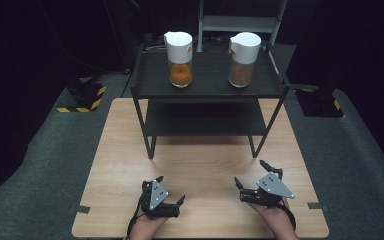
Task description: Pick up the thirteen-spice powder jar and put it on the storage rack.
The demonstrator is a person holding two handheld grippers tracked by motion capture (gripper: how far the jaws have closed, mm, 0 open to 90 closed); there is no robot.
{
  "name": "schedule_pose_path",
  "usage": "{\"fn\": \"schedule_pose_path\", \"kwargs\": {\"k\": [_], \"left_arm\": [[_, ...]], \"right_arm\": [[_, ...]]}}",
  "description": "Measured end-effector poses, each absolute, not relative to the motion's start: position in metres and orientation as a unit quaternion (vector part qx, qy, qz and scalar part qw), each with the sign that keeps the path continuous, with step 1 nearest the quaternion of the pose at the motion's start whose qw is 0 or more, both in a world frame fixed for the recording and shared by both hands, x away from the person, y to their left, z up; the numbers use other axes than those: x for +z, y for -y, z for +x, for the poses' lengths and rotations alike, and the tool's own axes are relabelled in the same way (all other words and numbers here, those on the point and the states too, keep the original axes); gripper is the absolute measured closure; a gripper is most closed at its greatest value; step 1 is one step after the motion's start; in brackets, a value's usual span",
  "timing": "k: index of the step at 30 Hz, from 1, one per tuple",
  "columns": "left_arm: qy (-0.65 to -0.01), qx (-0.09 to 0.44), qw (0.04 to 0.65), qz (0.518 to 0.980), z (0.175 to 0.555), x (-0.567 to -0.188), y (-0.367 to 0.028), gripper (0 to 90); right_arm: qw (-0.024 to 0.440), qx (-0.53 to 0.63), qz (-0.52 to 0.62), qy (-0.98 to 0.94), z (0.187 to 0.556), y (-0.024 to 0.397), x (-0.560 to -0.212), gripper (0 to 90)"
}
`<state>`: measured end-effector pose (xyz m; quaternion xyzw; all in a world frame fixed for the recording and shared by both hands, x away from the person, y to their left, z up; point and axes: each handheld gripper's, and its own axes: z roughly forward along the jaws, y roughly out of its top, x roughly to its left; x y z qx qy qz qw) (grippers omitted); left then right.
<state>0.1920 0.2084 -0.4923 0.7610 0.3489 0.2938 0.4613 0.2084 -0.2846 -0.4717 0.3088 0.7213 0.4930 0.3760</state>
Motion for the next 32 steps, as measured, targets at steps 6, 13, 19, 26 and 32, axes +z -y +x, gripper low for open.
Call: {"fn": "schedule_pose_path", "kwargs": {"k": [6, 13, 19, 26, 32], "left_arm": [[-0.347, 0.296, 0.459, 0.762, 0.192, -0.492, -0.207, 0.8], [-0.346, 0.298, 0.458, 0.763, 0.192, -0.492, -0.206, 0.8], [-0.347, 0.299, 0.458, 0.762, 0.191, -0.492, -0.206, 0.8], [-0.343, 0.302, 0.453, 0.766, 0.191, -0.492, -0.204, 0.8], [-0.336, 0.308, 0.442, 0.773, 0.19, -0.49, -0.2, 0.8]], "right_arm": [[0.37, 0.474, 0.32, -0.732, 0.207, 0.286, -0.488, 0.1], [0.368, 0.449, 0.33, -0.744, 0.207, 0.285, -0.495, 0.1], [0.365, 0.437, 0.333, -0.752, 0.208, 0.285, -0.5, 0.1], [0.368, 0.431, 0.331, -0.755, 0.206, 0.285, -0.5, 0.1], [0.37, 0.428, 0.318, -0.761, 0.205, 0.285, -0.5, 0.3]]}}
